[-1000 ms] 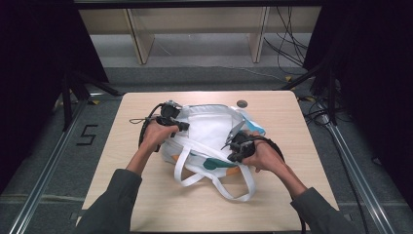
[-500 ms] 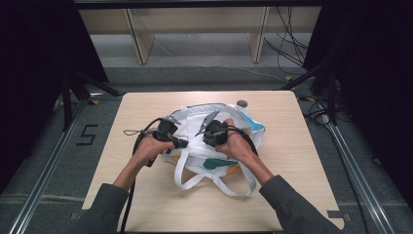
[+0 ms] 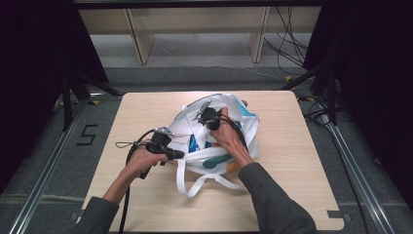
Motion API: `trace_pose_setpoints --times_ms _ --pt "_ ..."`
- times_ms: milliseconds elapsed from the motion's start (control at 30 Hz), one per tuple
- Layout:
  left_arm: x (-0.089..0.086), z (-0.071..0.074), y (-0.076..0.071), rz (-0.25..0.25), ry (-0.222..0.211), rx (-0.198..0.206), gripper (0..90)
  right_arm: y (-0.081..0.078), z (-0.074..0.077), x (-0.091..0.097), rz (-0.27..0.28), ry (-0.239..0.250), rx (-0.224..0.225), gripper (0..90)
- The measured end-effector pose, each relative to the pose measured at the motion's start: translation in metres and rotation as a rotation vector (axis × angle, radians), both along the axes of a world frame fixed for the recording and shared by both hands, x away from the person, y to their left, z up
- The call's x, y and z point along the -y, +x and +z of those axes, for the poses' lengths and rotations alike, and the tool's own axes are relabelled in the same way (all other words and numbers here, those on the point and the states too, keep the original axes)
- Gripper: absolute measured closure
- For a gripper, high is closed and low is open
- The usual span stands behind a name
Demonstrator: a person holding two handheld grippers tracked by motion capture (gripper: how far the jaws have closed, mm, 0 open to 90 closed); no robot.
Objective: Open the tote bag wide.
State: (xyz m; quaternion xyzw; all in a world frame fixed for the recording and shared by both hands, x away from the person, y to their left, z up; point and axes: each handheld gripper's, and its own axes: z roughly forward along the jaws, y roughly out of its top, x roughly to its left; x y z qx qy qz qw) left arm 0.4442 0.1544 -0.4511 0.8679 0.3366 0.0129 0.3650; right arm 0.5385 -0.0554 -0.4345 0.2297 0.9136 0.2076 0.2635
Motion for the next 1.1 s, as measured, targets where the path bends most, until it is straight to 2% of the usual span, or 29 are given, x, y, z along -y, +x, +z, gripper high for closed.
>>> trace_pose_setpoints --times_ms 33,100,133,167,200,233,267,300,333,400,433,467,500,567,600,633,667,700,733,800,833,867,900,933,967,1033,1067,1100 --pt "0.001 0.000 0.000 0.000 0.002 0.006 89.7 0.002 0.001 -0.002 -0.070 0.008 -0.011 90.0" --pt "0.002 -0.001 -0.001 0.021 -0.020 0.012 89.6 0.009 0.008 -0.001 -0.073 0.017 -0.036 90.0" --pt "0.002 -0.001 -0.002 0.024 -0.024 0.012 89.7 0.007 0.015 0.001 -0.067 0.051 -0.028 90.0" --pt "0.002 -0.002 -0.002 0.029 -0.029 0.016 89.6 0.003 0.020 0.002 -0.048 0.077 -0.022 90.0" --pt "0.001 -0.002 -0.003 0.029 -0.034 0.018 89.6 -0.008 0.033 0.010 0.043 0.157 -0.038 90.0" --pt "0.001 -0.003 -0.002 0.028 -0.038 0.016 89.6 -0.008 0.033 0.010 0.043 0.157 -0.038 90.0" --pt "0.000 -0.003 -0.002 0.028 -0.041 0.019 89.6 -0.017 0.039 0.013 0.087 0.181 -0.054 90.0" --pt "0.001 -0.002 -0.002 0.029 -0.041 0.019 89.6 -0.043 0.046 0.018 0.161 0.239 -0.143 90.0" --pt "0.001 -0.003 -0.002 0.030 -0.041 0.021 89.6 -0.043 0.046 0.018 0.161 0.239 -0.143 90.0" --pt "0.001 -0.002 -0.002 0.038 -0.045 0.022 89.6 -0.062 0.043 0.023 0.215 0.228 -0.167 90.0" --pt "0.002 -0.002 -0.003 0.045 -0.044 0.027 89.5 -0.072 0.035 0.026 0.227 0.200 -0.178 90.0" --pt "0.002 -0.002 -0.003 0.044 -0.043 0.023 89.5 -0.072 0.035 0.026 0.227 0.200 -0.178 90.0" --pt "0.003 -0.002 -0.004 0.048 -0.044 0.031 89.5 -0.075 0.024 0.029 0.222 0.173 -0.184 90.0" --pt "0.002 -0.002 -0.004 0.047 -0.043 0.032 89.5 -0.075 0.019 0.029 0.209 0.160 -0.176 90.0" --pt "0.002 -0.003 -0.004 0.047 -0.043 0.034 89.5 -0.073 0.016 0.028 0.198 0.139 -0.149 90.0" --pt "0.002 -0.002 -0.003 0.049 -0.041 0.033 89.5 -0.066 0.008 0.027 0.171 0.120 -0.101 90.0" --pt "0.002 -0.002 -0.003 0.049 -0.041 0.033 89.6 -0.066 0.008 0.027 0.171 0.120 -0.101 90.0" --pt "0.002 -0.003 -0.003 0.052 -0.040 0.036 89.6 -0.061 0.004 0.027 0.148 0.118 -0.092 90.0" --pt "0.003 -0.002 -0.005 0.058 -0.036 0.047 89.6 -0.048 0.004 0.026 0.091 0.115 -0.043 90.0" --pt "0.002 -0.001 -0.006 0.040 -0.024 0.042 89.6 -0.029 0.004 0.029 0.032 0.081 -0.017 90.0" --pt "0.002 -0.001 -0.006 0.040 -0.024 0.042 89.7 -0.029 0.004 0.029 0.032 0.081 -0.017 90.0" --pt "0.003 -0.002 -0.007 0.038 -0.026 0.045 89.7 -0.009 0.002 0.032 -0.045 0.066 -0.022 90.0" --pt "0.003 -0.002 -0.007 0.038 -0.026 0.045 89.7 -0.009 0.002 0.032 -0.045 0.066 -0.022 90.0" --pt "0.005 -0.002 -0.007 0.027 -0.013 0.041 89.7 0.008 0.002 0.033 -0.114 0.096 -0.049 90.0" --pt "0.005 -0.002 -0.007 0.027 -0.013 0.041 89.7 0.008 0.002 0.033 -0.114 0.096 -0.049 90.0" --pt "0.007 -0.002 -0.008 0.026 -0.011 0.046 89.7 0.027 0.001 0.029 -0.172 0.077 -0.088 90.0" --pt "0.007 -0.002 -0.008 0.019 -0.004 0.050 89.7 0.041 0.000 0.026 -0.220 0.064 -0.117 90.0" --pt "0.008 -0.002 -0.008 0.025 -0.009 0.052 89.7 0.041 0.000 0.026 -0.220 0.064 -0.117 90.0"
